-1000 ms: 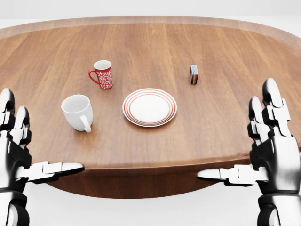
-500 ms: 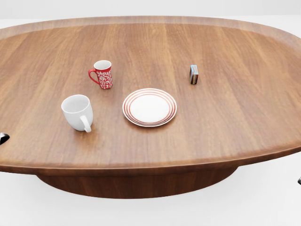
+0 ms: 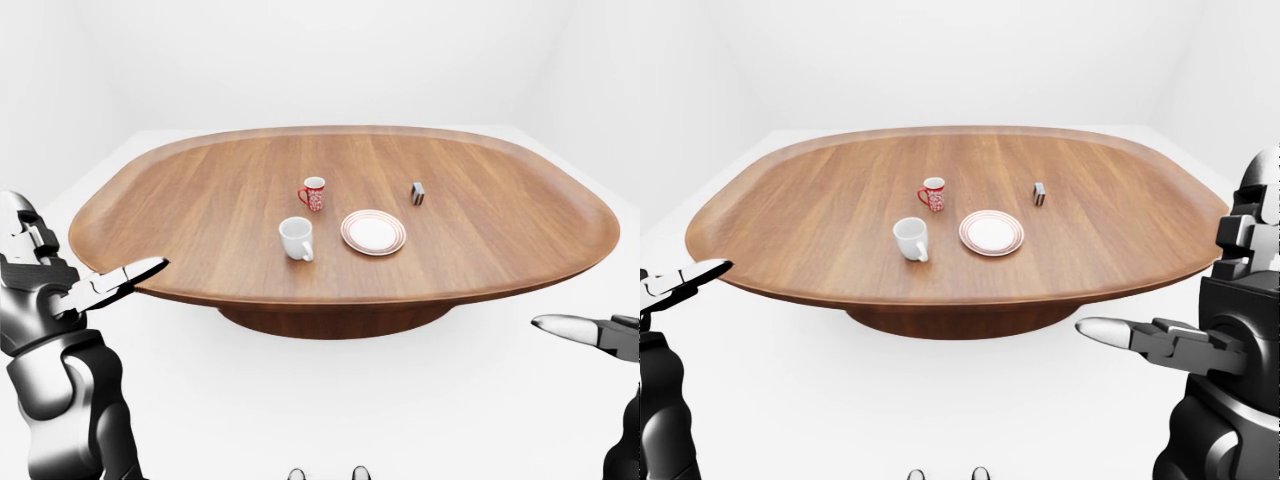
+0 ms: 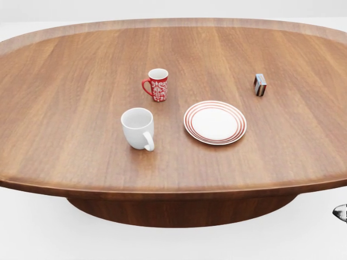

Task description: Put the white mug on the plate.

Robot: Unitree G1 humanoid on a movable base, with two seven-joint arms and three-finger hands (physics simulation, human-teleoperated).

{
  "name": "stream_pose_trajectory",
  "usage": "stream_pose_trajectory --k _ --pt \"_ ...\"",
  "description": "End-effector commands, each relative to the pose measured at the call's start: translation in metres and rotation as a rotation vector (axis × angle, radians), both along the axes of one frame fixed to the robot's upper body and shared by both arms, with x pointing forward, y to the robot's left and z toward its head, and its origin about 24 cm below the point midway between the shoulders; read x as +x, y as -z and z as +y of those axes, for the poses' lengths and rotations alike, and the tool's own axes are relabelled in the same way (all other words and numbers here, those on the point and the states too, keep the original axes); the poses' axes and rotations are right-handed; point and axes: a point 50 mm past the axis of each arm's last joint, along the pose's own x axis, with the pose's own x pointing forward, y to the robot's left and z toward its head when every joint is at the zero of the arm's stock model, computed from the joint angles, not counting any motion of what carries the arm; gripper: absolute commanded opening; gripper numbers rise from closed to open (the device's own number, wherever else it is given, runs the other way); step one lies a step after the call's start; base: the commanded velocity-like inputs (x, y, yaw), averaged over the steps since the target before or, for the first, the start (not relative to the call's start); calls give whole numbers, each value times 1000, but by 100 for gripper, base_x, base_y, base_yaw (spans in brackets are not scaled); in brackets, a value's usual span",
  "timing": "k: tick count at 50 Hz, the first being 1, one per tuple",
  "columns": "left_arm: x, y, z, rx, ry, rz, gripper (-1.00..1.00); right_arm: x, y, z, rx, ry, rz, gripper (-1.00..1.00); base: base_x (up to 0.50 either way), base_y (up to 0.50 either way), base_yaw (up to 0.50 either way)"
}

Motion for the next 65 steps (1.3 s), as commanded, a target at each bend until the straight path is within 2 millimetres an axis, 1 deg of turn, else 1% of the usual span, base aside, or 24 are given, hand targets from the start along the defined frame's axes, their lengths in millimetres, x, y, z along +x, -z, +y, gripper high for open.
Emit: stream_pose_trajectory --k 1,5,13,28,34,40,52,65 --pt "-1 -2 2 -2 -9 -9 100 2 3 2 -8 -15 17 100 0 50 0" --pt "-1 -2 1 -2 -10 -11 100 4 5 2 -8 -23 29 100 0 43 0" --pt "-1 0 2 -1 -12 -1 100 6 8 3 -9 -30 48 100 14 1 0" --pt "-2 -2 0 2 -9 -8 100 9 11 3 -12 -34 68 100 43 0 0" --pt "-2 -1 1 1 -11 -4 100 7 8 4 -15 -34 50 100 43 0 0" --pt "-2 -1 1 1 -11 -7 100 9 10 4 -12 -38 61 100 43 0 0" --pt "1 3 -2 7 -7 19 100 8 11 5 -13 -42 66 100 43 0 0" --pt "-1 2 -2 9 -7 9 100 9 14 4 -7 -42 81 100 43 0 0"
